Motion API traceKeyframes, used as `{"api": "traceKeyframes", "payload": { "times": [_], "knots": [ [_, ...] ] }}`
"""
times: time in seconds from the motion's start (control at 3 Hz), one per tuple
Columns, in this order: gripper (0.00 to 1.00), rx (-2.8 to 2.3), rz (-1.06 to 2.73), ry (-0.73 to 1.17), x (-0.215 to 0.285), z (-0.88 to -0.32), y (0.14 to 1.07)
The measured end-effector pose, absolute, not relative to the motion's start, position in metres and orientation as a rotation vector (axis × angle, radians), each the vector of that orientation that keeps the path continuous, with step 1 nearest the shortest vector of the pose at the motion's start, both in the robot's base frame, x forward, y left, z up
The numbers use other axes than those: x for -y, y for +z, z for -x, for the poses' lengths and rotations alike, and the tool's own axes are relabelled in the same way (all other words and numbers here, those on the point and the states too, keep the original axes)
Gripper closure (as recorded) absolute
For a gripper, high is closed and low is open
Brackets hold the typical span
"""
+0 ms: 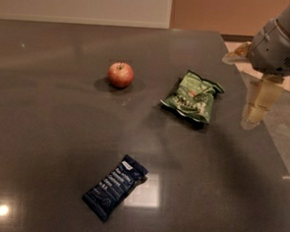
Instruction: Move green jalapeno chip bag near rxbar blueberry
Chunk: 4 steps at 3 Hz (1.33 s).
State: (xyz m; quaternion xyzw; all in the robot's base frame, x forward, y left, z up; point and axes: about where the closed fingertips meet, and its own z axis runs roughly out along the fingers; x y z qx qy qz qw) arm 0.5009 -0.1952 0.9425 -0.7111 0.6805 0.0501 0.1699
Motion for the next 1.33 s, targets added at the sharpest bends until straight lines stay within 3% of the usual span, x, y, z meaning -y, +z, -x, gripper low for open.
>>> {"api": "traceKeyframes", "payload": {
  "times": [1.33],
  "knots": [
    [0.0, -1.451, 2.584, 0.103, 0.152, -0.581, 0.85]
  ]
}}
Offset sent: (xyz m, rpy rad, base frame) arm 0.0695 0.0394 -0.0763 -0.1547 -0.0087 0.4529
